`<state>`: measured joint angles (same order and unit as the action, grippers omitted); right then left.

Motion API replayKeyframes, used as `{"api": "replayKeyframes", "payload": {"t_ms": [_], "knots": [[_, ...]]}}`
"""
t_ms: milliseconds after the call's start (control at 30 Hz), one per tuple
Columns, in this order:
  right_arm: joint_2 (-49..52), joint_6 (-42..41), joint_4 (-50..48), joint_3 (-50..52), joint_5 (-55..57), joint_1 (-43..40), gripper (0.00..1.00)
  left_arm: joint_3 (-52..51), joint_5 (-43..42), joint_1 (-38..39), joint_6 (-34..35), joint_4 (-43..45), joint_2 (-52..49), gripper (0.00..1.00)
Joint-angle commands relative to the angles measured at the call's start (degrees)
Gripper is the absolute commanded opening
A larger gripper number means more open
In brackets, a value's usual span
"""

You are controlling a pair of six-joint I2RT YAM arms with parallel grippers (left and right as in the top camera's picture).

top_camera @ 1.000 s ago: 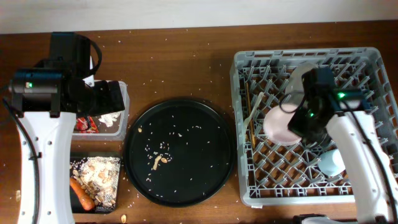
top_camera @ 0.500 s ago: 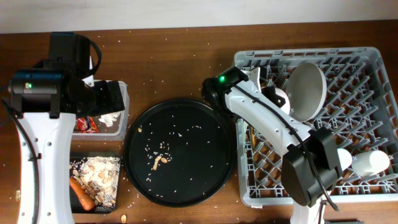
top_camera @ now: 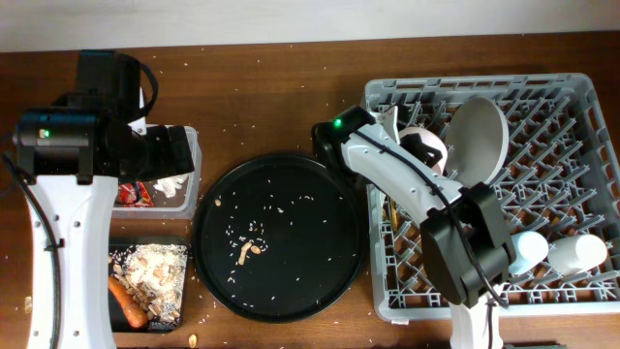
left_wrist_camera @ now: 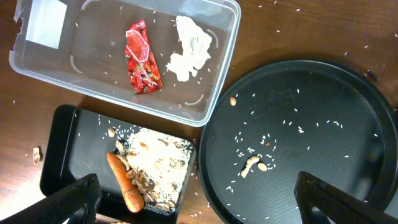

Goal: Sort waste into correct bins and load items into the dishwasher rack

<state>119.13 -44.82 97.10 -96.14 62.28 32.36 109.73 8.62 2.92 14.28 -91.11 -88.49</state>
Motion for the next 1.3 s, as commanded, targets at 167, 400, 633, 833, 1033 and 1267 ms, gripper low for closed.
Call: {"api": "replayKeyframes", "payload": {"t_ms": [167, 400, 633, 833, 1033, 1267], "knots": [[0.0, -0.3, 0.3, 0.3, -4.7, 7.2, 0.27, 0.7, 0.7, 0.0, -0.9, -0.1, 1.1, 0.99], [-13.2, -8.2, 0.3, -3.5, -8.5, 18.1, 0.61, 0.7, 0.7, 0.0, -0.9, -0.1, 1.1, 0.99], [-41.4, 1.5, 0.2, -15.4, -13.7, 41.2, 0.99, 0.7, 0.7, 0.0, -0.9, -0.1, 1.1, 0.99], [-49.5, 21.2, -14.1, -15.3, -21.3, 35.3, 0.99, 0.7, 0.7, 0.0, -0.9, -0.1, 1.1, 0.99], [-58.3, 50.0, -31.8, -5.1, -78.2, -27.7, 0.99, 0.7, 0.7, 0.0, -0.9, -0.1, 1.1, 0.99], [-100.9, 59.4, -53.8, 50.6, -79.7, -35.7, 0.99, 0.7, 0.7, 0.0, -0.9, -0.1, 1.1, 0.99]]}}
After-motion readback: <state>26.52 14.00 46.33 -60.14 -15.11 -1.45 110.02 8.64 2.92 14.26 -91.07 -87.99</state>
